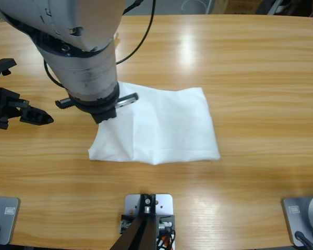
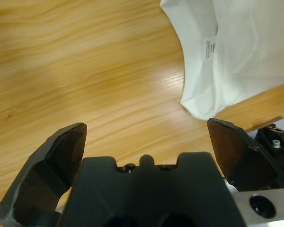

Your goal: Fold clothes

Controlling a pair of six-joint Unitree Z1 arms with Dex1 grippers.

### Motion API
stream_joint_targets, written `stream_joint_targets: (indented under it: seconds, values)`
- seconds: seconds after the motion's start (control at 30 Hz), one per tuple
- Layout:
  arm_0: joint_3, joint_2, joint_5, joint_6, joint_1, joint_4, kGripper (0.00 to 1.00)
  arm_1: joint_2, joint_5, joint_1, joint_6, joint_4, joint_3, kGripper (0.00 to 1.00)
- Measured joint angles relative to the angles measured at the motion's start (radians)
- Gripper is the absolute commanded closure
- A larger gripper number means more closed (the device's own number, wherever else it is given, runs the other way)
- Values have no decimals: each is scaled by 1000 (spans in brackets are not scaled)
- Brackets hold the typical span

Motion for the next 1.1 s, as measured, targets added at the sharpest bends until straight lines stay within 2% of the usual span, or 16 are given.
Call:
stream_joint_targets:
  seconds: [0.2,0.23,0.27,0.33,0.37,0.4,0.43,0.5,0.6,0.7,0.73,0.77,0.83,0.97,1.1]
  values:
    - [25,0,0,0,0,-6,0,39,2,0,0,0,-34,0]
    - [28,0,0,0,0,-6,0,46,2,0,0,0,-34,38]
    - [31,0,0,0,0,-7,0,52,2,0,0,0,-34,285]
    - [37,0,0,0,0,-11,3,56,-9,0,0,0,-34,589]
    - [39,0,0,0,0,-14,3,56,-25,0,0,0,-34,893]
    - [39,0,0,0,0,-17,18,53,-44,0,-1,0,-34,1000]
    - [39,0,0,0,0,-20,71,47,-63,0,-3,0,-34,1000]
    - [39,-1,0,0,0,-23,361,7,-79,-9,-24,0,-34,1000]
    - [40,-9,0,6,0,-28,402,-84,-114,-40,-56,0,-33,1000]
    - [38,-25,-10,24,-14,-39,770,-187,-159,-96,-66,0,41,1000]
    - [37,-30,-19,25,-32,-46,922,-226,-164,-117,-70,1,93,1000]
    - [35,-33,-29,25,-59,-53,1000,-263,-165,-140,-76,-4,160,1000]
    - [21,-33,-44,25,-130,-72,1000,-356,-143,-197,-99,-86,359,1000]
    - [-44,-11,-51,21,-282,-117,1000,-538,-36,-328,-161,-318,780,1000]
    - [-116,56,-41,18,-352,-145,1000,-662,41,-376,-192,-487,1042,1000]
